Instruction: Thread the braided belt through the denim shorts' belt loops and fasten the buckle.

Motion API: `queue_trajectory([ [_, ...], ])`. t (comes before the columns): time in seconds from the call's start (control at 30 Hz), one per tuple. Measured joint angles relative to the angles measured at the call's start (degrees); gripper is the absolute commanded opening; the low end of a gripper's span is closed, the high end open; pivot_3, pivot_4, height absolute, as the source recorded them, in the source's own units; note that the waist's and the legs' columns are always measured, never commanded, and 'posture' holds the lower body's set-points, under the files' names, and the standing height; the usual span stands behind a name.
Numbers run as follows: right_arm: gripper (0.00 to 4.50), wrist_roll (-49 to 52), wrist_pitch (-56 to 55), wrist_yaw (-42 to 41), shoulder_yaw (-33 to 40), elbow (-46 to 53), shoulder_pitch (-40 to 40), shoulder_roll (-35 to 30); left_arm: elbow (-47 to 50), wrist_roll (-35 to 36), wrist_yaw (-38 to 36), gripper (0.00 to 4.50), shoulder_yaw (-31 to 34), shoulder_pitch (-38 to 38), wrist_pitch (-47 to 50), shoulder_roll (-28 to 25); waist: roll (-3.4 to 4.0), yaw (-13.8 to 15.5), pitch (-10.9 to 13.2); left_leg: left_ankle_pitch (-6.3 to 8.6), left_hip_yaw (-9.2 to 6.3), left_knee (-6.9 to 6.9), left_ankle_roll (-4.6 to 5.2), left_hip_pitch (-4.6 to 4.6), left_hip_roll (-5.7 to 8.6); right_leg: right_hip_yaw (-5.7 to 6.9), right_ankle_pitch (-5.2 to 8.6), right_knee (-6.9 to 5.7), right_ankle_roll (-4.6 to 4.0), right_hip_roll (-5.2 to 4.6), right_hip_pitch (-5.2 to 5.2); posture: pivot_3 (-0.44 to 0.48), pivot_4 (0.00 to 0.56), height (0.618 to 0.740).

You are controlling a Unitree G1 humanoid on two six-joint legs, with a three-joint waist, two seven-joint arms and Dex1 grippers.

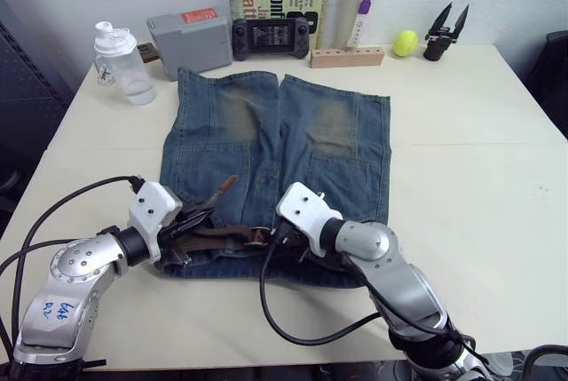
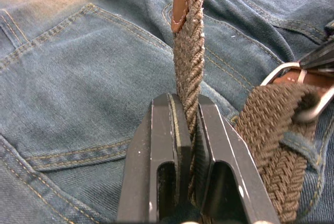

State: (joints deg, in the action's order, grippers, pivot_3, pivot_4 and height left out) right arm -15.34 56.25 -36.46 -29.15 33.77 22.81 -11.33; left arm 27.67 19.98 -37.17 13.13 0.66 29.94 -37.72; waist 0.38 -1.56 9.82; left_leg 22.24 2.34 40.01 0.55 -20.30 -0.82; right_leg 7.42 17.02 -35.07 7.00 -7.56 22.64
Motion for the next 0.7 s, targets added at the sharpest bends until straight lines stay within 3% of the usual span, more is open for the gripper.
queue_trajectory([
  [0.7,4.47,1.99,-6.36,0.94,-5.75,-6.79,7.39,-1.98,-5.17,-1.46,2.10,0.00,-2.03,-4.28,-3.67,2.46,0.00,0.05,0.00,0.00,0.01,-0.02,0.00,-0.01,0.00,0.04,0.01,0.00,-0.01,0.00,0.02,0.000,0.150,0.731],
])
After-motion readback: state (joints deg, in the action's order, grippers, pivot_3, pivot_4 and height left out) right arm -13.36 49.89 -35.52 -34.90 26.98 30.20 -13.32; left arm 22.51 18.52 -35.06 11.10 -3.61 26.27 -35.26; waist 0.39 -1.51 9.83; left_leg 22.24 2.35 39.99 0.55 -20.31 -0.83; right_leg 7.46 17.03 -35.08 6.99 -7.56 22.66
